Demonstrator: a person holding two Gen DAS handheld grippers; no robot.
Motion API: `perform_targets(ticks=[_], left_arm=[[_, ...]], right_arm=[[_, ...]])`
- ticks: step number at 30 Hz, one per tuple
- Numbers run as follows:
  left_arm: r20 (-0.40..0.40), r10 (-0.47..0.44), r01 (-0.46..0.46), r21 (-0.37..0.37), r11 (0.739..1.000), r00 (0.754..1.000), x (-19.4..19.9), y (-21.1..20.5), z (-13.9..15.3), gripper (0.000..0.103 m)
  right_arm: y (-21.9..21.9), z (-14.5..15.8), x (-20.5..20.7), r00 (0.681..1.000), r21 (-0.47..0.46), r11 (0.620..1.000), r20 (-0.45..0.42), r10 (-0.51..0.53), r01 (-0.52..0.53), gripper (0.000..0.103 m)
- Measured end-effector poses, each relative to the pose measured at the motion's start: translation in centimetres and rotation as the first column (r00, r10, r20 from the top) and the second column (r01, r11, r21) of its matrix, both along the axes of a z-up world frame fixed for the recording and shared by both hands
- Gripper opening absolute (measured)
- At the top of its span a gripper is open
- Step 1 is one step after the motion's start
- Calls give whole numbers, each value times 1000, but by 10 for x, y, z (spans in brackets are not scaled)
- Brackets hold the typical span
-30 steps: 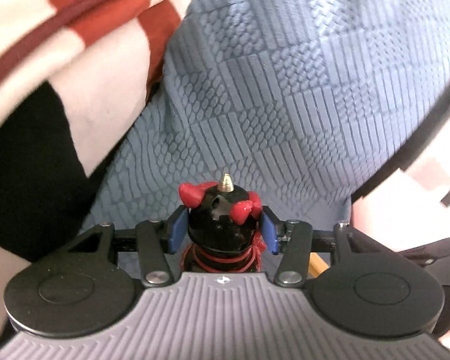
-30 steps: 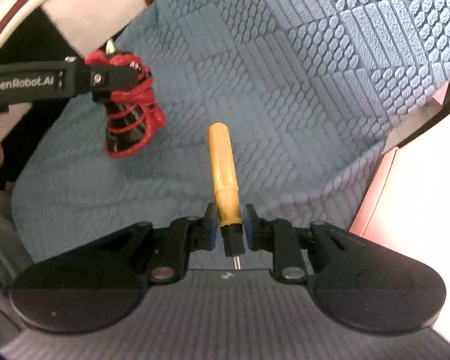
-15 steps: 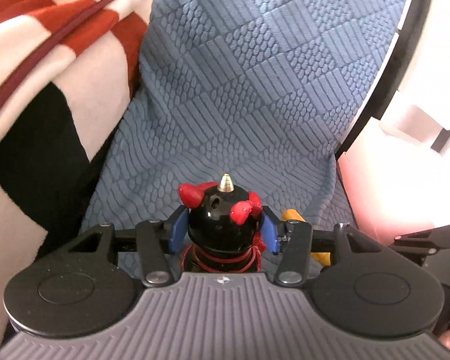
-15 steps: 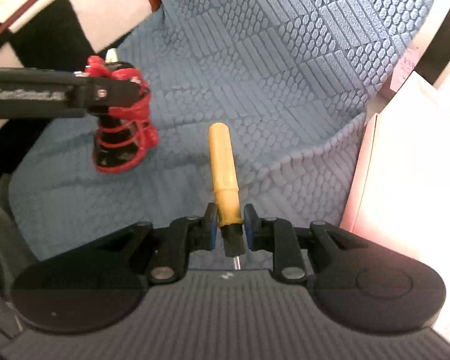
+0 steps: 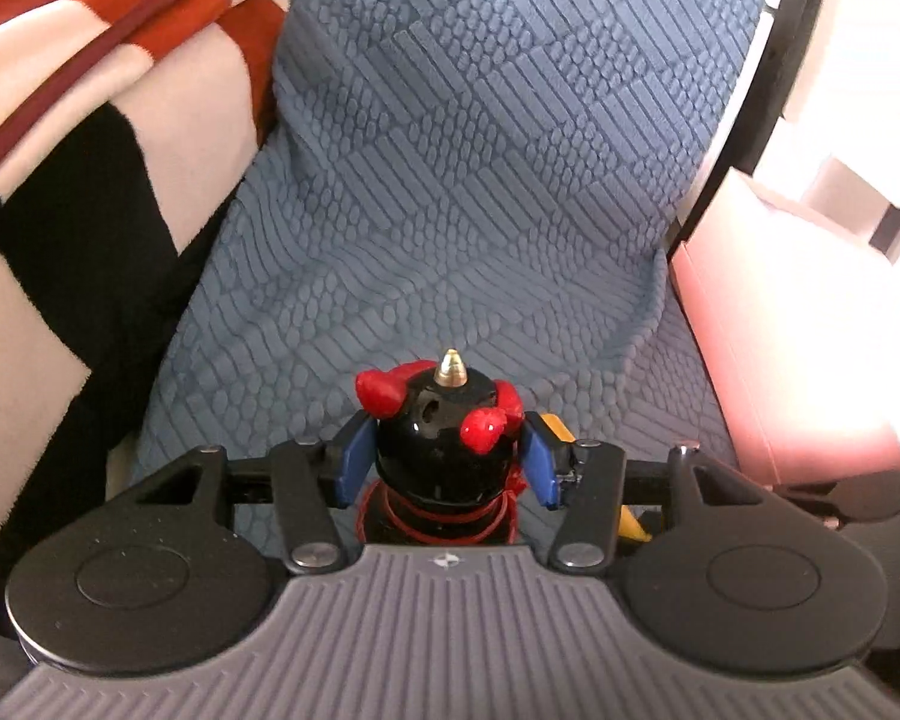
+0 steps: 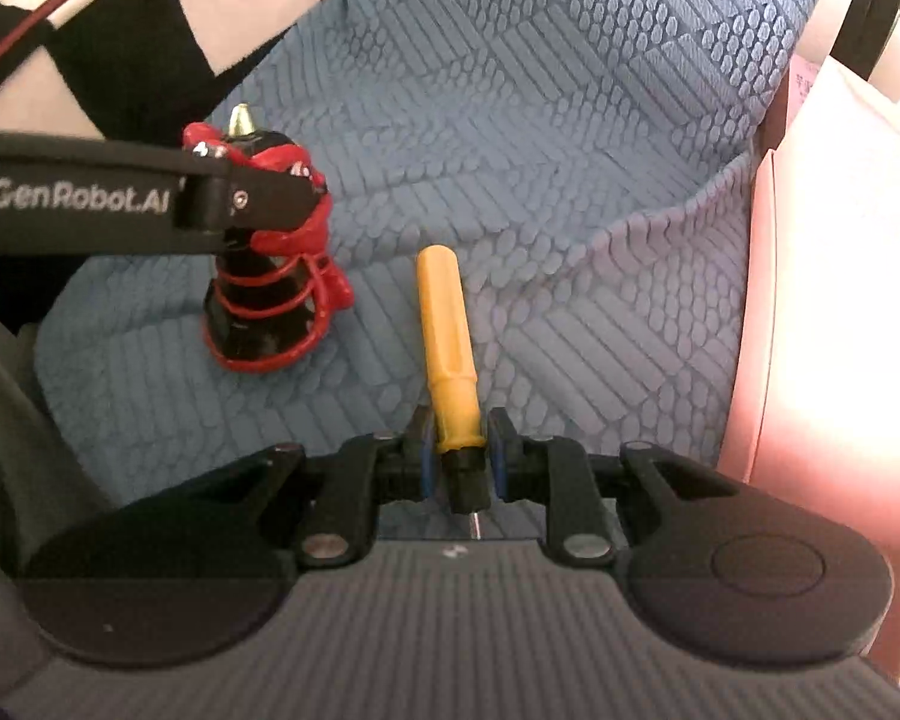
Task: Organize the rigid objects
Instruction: 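Raise red spring toy with left tool while right tool lifts yellow screwdriver, then lift red spring toy with left tool while right tool lifts screwdriver off seat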
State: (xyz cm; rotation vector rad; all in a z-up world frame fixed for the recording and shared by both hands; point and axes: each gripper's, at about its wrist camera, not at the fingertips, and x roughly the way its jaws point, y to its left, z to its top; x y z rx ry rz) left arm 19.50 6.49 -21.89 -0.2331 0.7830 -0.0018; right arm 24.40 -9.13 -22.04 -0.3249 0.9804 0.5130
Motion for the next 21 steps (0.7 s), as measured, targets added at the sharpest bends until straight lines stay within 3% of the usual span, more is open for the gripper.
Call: perform_targets(ticks=[2, 6, 10, 17, 21], left_arm=[[-12, -2, 2, -9, 1000, 1000, -1, -1, 1, 60], [-76, -3, -6, -114, 993, 997, 1, 5, 0, 70], [-86, -2, -13, -175, 984, 996, 2, 8, 2, 77], [-91, -2, -15, -185, 983, 996, 3, 8, 2, 77], [-95, 12, -30, -190, 981, 995, 3, 11, 1, 77]], right_arm=[[-3, -1, -1, 1000, 23, 1000, -2, -19, 19, 24], [-5, 0, -4, 1000, 49, 998, 2, -29, 29, 25], [-1, 1, -8, 1000, 41, 999, 20, 4, -5, 34], [-2, 0, -3, 998, 57, 998, 59, -19, 16, 33], [-2, -1, 2, 999, 111, 994, 36, -16, 12, 32]])
